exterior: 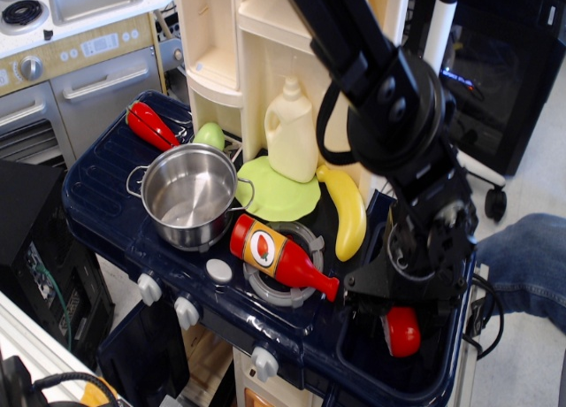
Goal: Put sushi in pot or pan
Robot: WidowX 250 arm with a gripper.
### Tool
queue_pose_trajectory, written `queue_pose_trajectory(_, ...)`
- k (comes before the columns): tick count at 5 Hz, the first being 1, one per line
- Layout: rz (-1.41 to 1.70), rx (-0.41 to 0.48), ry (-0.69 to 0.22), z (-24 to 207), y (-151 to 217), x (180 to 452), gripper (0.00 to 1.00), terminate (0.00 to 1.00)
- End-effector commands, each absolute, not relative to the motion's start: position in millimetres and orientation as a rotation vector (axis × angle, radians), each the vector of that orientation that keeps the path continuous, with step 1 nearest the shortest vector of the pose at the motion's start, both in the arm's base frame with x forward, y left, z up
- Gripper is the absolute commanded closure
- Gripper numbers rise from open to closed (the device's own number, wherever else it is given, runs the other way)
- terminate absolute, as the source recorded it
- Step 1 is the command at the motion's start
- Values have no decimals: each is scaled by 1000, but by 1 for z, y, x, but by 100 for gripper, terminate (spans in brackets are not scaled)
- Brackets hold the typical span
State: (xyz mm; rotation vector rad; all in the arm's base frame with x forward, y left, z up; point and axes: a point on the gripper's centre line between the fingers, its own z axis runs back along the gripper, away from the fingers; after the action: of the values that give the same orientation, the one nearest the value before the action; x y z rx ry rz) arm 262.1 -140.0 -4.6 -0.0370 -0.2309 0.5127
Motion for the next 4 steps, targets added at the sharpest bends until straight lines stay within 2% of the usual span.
queue_pose_trajectory(1, 521, -63, -170, 32, -133, 266, 100, 0)
queue_pose_trajectory(2, 529, 76, -84, 80, -123, 258, 100, 0)
queue_pose_trajectory(3, 453, 209, -88, 104, -81, 254, 100, 0)
queue_pose_trajectory(4, 343, 416, -233, 111, -41, 247, 100, 0)
